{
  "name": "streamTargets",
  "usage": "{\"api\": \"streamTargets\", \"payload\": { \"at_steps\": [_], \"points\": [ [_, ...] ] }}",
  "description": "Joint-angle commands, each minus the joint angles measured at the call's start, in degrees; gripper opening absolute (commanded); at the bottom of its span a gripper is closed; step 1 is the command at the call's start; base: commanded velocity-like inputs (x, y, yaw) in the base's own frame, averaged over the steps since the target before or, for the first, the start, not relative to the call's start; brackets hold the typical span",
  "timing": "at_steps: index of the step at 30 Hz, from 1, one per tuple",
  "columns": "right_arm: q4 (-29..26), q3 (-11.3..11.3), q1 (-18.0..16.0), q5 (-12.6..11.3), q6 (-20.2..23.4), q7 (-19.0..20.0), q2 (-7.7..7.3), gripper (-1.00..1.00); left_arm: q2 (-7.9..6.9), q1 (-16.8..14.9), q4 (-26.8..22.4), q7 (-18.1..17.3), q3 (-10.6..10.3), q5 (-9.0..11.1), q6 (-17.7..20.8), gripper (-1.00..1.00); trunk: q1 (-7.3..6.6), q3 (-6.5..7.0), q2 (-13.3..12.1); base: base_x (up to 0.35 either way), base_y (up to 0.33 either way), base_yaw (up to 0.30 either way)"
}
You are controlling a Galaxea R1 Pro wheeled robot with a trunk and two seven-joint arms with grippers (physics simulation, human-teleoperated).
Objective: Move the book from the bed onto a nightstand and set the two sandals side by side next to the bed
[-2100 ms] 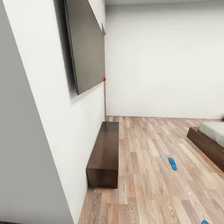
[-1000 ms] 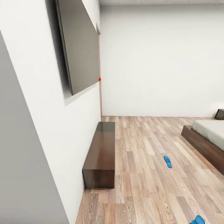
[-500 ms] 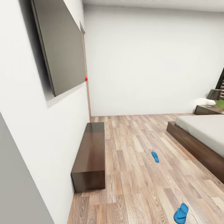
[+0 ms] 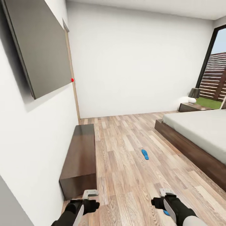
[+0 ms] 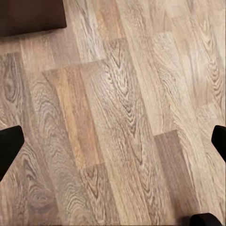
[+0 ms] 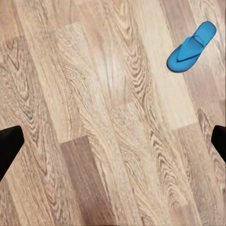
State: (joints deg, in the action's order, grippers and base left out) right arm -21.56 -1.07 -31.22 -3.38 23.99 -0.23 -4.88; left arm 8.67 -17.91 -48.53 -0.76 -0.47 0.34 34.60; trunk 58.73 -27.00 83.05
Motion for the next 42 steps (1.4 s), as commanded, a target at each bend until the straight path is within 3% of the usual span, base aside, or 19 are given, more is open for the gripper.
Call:
{"api": "streamTargets", "payload": {
  "at_steps": [1, 4, 6, 10, 11, 19, 29, 37, 42],
  "points": [
    [-1.6, -0.1, -0.2, -0.3, 1.3, 0.0, -0.01, 1.0, 0.04, 0.0, -1.1, -0.1, 0.0, 0.2, 0.5, 1.0, 0.0, -0.1, 0.0, 0.0, 0.0, -0.261],
    [-4.8, -0.2, -0.5, -0.3, 3.3, 0.0, -0.02, 1.0, 0.01, 0.1, -2.3, -0.2, 0.0, 2.3, 0.5, 1.0, 0.0, -0.17, 0.0, 0.0, 0.0, -0.261],
    [-6.6, -0.2, -0.4, -0.3, 4.4, 0.0, -0.08, 1.0, -0.2, 0.3, -1.5, 0.1, 0.0, 5.0, 0.3, 1.0, 0.0, -0.22, 0.0, 0.0, 0.0, -0.261],
    [-7.5, -0.2, 0.0, -0.2, 4.8, -0.4, -0.06, 1.0, -0.45, 0.5, -0.3, 0.4, 0.1, 7.4, -0.9, 1.0, 0.0, -0.33, 0.0, 0.0, 0.0, -0.261],
    [-7.8, -0.2, 0.8, -0.2, 4.7, -2.5, -0.02, 1.0, -0.5, 0.6, 0.2, 0.4, 0.0, 8.4, -1.9, 1.0, 0.0, -0.36, 0.0, 0.0, 0.0, -0.261],
    [-8.0, -0.4, 1.4, -0.3, 4.6, -4.7, 0.04, 1.0, -0.49, 0.6, 0.6, 0.5, -0.1, 8.8, -2.7, 1.0, 0.0, -0.6, 0.0, 0.124, 0.0, -0.261],
    [-8.0, -2.7, 1.5, -0.3, 4.5, -5.3, 0.1, 1.0, -0.49, 0.6, 0.7, 0.6, -0.1, 8.8, -3.0, 1.0, 0.0, -0.89, 0.0, 0.294, 0.0, -0.261],
    [-8.0, -3.0, 1.5, -0.4, 4.5, -5.6, 0.21, 1.0, -0.49, 0.6, 0.7, 0.5, -0.1, 8.8, -3.0, 1.0, 0.0, -1.12, 0.0, 0.325, 0.0, -0.261],
    [-7.9, -5.1, 1.5, -0.4, 4.5, -8.2, 0.73, 1.0, -0.49, 0.6, 0.8, 0.5, -0.1, 8.8, -3.0, 1.0, 0.0, -1.26, 0.0, 0.327, 0.0, -0.261]
  ]
}}
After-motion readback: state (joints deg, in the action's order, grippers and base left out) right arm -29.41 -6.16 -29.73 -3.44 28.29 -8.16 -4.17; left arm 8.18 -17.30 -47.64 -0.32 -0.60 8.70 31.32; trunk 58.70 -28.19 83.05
